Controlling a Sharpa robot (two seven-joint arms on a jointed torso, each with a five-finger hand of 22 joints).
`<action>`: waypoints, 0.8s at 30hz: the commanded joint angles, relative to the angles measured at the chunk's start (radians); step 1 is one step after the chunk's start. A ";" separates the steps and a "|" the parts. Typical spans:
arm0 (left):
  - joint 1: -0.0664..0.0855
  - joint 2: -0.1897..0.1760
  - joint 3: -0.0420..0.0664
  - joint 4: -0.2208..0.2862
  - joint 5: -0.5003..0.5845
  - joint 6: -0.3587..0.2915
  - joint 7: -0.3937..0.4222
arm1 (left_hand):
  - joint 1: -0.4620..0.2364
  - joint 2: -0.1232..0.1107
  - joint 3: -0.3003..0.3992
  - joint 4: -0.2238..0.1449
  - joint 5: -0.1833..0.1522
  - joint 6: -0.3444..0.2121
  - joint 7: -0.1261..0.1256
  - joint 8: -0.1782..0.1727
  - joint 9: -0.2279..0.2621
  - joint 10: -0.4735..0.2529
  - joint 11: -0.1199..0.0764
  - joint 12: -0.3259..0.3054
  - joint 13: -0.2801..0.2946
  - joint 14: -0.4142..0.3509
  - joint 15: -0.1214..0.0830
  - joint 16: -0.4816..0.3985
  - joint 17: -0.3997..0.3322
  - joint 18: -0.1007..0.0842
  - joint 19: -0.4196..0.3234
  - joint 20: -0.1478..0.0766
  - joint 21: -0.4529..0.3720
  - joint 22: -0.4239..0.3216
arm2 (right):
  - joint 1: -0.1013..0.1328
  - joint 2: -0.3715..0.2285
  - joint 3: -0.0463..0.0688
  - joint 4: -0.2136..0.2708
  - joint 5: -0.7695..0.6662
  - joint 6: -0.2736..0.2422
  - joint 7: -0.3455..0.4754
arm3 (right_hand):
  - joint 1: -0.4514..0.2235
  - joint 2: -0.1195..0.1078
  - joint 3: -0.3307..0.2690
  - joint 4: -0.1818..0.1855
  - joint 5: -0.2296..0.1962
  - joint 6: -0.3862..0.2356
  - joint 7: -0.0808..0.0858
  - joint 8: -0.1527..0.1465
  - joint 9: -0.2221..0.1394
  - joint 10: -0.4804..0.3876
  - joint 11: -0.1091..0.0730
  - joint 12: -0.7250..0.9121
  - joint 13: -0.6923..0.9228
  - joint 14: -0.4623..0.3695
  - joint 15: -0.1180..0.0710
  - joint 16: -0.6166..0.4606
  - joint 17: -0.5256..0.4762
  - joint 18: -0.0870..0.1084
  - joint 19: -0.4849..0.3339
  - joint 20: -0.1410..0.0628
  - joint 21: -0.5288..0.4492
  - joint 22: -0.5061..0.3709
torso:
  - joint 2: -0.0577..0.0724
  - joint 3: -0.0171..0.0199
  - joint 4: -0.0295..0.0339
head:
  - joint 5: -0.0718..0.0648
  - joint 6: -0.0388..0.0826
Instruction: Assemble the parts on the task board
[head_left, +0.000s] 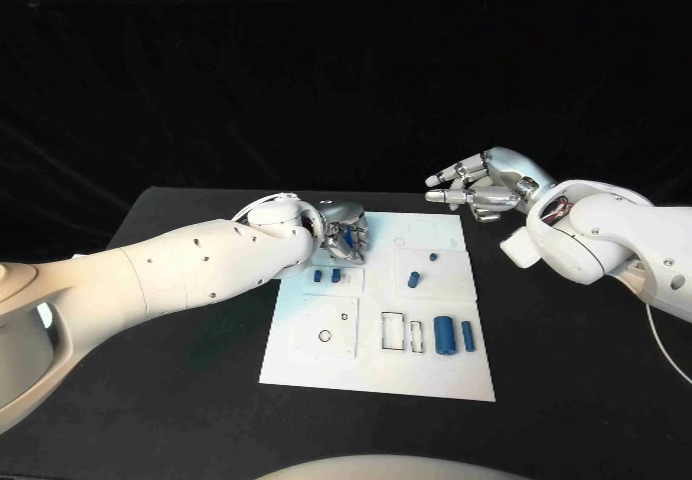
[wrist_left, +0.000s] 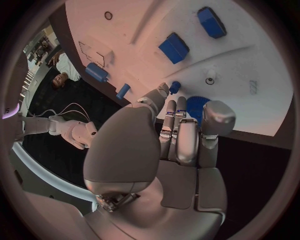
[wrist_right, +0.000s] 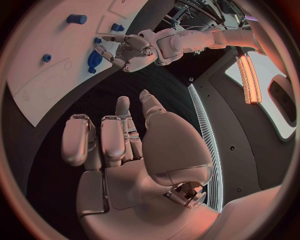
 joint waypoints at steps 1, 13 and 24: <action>-0.001 0.007 0.000 -0.006 -0.036 0.045 -0.024 | -0.001 0.006 0.007 -0.001 0.003 0.009 -0.002 -0.007 -0.003 0.009 -0.002 -0.008 -0.003 0.022 -0.001 0.011 0.009 -0.012 0.011 -0.001 0.035 0.033 | -0.001 0.001 0.000 0.001 -0.006 0.015 0.005 | -0.001 0.008 -0.007 -0.001 0.003 -0.008 0.001 0.005 0.000 -0.007 0.002 0.005 -0.002 0.019 0.007 -0.006 0.000 0.018 -0.005 0.001 -0.004 -0.001 | 0.001 0.0003 -0.0012 | 0.000 -0.001; -0.004 0.018 0.000 -0.020 -0.041 0.067 -0.023 | -0.001 0.011 0.025 -0.008 0.003 0.025 -0.004 -0.013 -0.010 0.033 -0.007 -0.018 -0.009 0.032 -0.005 0.029 0.019 -0.025 0.029 -0.005 0.107 0.100 | -0.001 0.002 0.000 0.002 -0.006 0.015 0.005 | 0.000 0.009 -0.007 -0.001 0.004 -0.008 0.000 0.005 0.000 -0.007 0.002 0.006 -0.002 0.019 0.007 -0.005 0.000 0.018 -0.004 0.001 -0.004 0.000 | 0.000 -0.0003 0.0007 | -0.001 -0.003; -0.005 0.022 0.000 -0.025 -0.035 0.076 -0.019 | 0.001 0.016 0.037 -0.012 0.003 0.031 -0.005 -0.016 -0.013 0.042 -0.009 -0.023 -0.011 0.034 -0.007 0.033 0.019 -0.028 0.032 -0.007 0.126 0.119 | -0.001 0.003 0.000 0.002 -0.006 0.016 0.006 | 0.000 0.009 -0.007 -0.001 0.004 -0.008 0.000 0.005 0.000 -0.007 0.002 0.006 -0.002 0.019 0.007 -0.005 0.000 0.018 -0.004 0.001 -0.004 0.000 | 0.000 0.0001 0.0008 | 0.000 -0.003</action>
